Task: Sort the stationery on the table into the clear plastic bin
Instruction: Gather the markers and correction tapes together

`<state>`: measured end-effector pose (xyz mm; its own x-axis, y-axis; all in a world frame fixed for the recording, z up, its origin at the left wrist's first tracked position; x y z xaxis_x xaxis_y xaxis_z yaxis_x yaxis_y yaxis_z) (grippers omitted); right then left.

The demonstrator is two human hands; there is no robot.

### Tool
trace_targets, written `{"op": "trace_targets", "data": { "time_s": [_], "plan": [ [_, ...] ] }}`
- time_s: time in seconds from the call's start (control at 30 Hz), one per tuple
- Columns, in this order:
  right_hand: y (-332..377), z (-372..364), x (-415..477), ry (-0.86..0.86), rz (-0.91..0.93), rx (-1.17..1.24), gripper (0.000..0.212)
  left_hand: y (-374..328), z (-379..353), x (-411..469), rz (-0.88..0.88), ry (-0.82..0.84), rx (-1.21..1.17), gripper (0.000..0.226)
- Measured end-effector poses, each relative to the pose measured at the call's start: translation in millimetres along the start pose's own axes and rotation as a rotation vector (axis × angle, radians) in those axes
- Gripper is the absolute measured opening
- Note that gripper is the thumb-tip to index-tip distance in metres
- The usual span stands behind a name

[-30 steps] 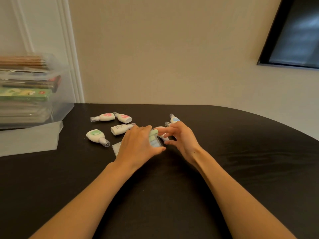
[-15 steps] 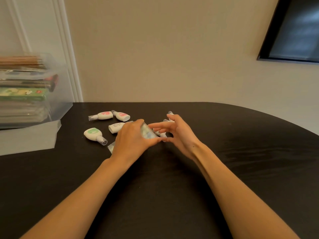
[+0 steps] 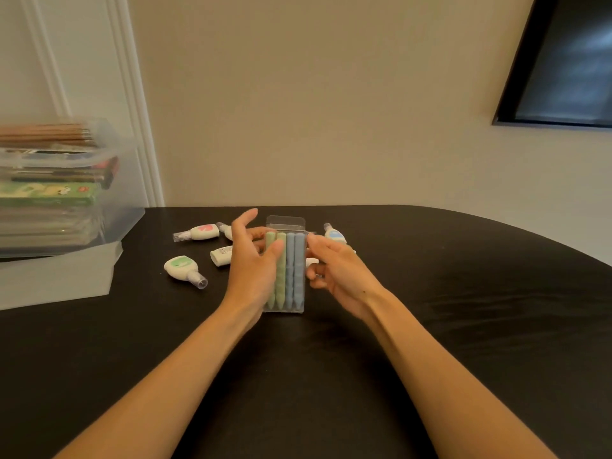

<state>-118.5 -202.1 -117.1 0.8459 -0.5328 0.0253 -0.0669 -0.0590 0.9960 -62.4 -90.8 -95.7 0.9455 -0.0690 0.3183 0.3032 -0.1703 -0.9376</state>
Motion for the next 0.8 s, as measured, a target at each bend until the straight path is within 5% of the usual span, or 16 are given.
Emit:
{"op": "trace_targets", "data": {
  "time_s": [0.2, 0.33, 0.53, 0.8],
  "plan": [
    [9.4, 8.4, 1.4, -0.097, 0.038, 0.069, 0.033, 9.8, 3.4, -1.4, 0.082, -0.065, 0.02, 0.043],
    [11.1, 8.7, 3.1, -0.113, 0.034, 0.17, 0.06, 10.2, 3.1, -2.9, 0.024, -0.074, 0.083, 0.032],
    [21.8, 8.8, -0.8, -0.165, 0.155, 0.098, 0.025, -10.2, 3.7, -14.0, -0.187, -0.08, 0.049, 0.032],
    [31.3, 13.5, -3.0, -0.25, 0.265, 0.094, 0.021, -15.9, -1.6, -13.7, -0.332, -0.011, 0.122, 0.019]
  ]
}}
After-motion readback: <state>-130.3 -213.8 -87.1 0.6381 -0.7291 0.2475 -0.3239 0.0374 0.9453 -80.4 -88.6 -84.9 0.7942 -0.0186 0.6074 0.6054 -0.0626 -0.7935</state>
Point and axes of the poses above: each hand's wrist, its own x-axis towards the middle knuckle, its own z-axis out of the back of the hand, y = z × x, the point moved 8 cm from there along x, towards the middle knuckle, and after that the axes turned 15 degrees about -y, right-handed, at the moved point
